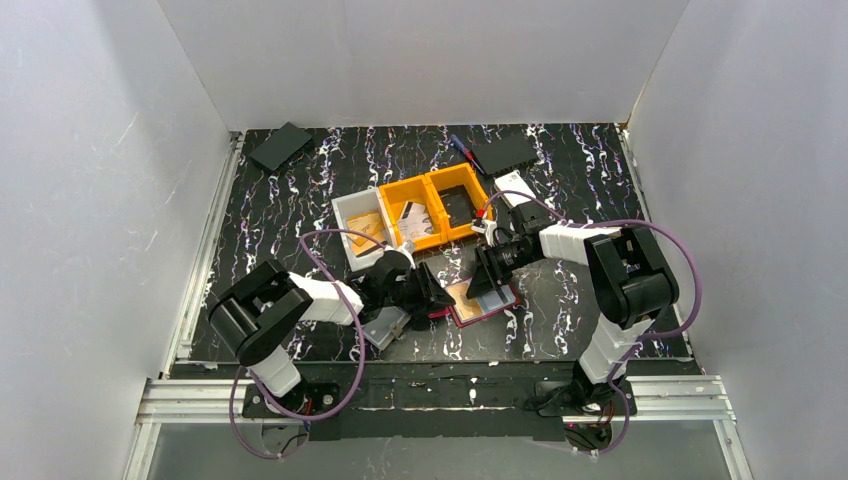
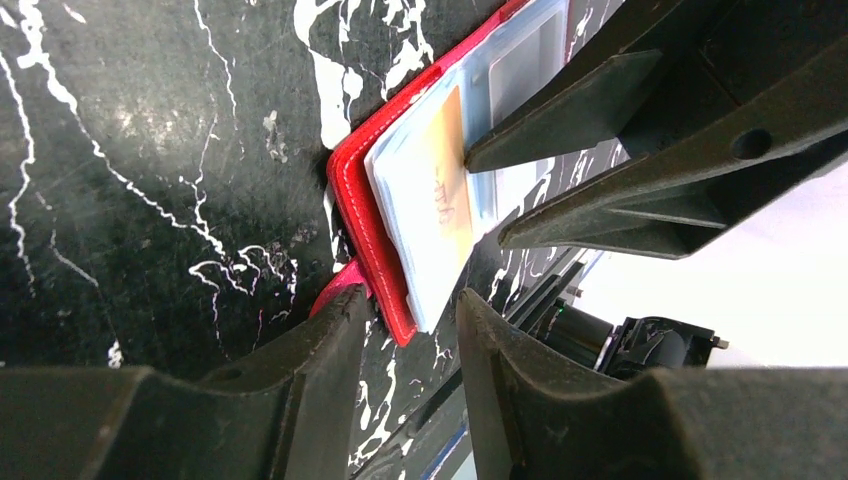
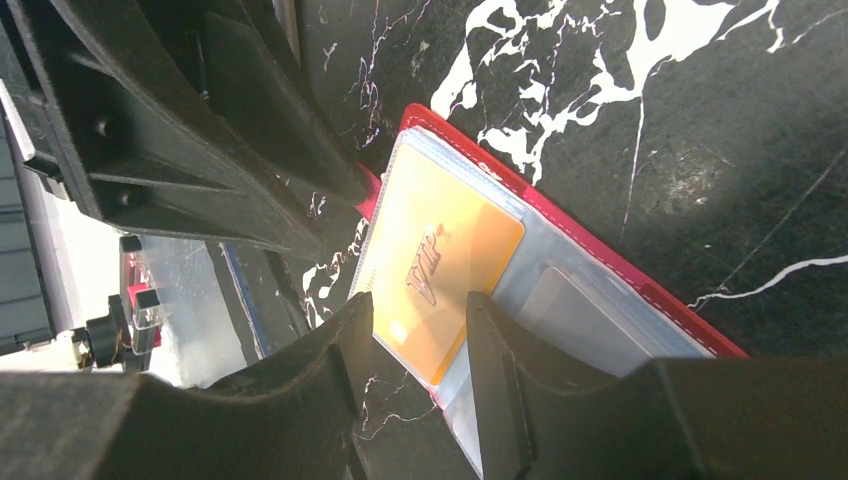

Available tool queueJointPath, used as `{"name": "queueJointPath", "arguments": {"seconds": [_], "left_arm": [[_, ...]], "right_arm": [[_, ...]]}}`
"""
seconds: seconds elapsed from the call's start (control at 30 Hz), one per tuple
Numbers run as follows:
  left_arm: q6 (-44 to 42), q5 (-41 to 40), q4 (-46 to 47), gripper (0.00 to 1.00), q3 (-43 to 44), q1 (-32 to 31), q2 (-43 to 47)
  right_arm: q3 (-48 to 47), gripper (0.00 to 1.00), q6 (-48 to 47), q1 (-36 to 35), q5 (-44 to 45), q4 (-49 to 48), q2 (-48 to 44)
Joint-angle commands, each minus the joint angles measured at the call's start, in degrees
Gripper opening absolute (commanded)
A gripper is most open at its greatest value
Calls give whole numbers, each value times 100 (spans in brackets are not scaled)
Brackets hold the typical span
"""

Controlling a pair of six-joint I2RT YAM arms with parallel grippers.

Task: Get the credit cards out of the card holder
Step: Remove the credit card from the card holder.

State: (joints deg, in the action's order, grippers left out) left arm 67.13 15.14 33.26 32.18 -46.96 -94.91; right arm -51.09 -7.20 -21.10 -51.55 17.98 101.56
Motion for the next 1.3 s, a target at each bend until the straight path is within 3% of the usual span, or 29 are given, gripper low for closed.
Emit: {"name": "queueJointPath", "arguments": {"seconds": [0.0,0.6,1.0,1.1,1.27], "left_arm": [[-42,-199,75,38,-100,-7,438],[193,45,207,33,350,-81,-296],[348,146,234,16,554,-92,-796],[229,149,246,0,620,-82,-896],[-258,108,313,0,599,-79,-915]], "right_arm": [[-15,48,17,10,-31,39,44],[-33,47,17,10,-49,66,75],[-50,47,-7,10,-190,98,62],[-90,47,-71,10,-281,164,26],[-178,48,-270,124,-303,366,-247]]}}
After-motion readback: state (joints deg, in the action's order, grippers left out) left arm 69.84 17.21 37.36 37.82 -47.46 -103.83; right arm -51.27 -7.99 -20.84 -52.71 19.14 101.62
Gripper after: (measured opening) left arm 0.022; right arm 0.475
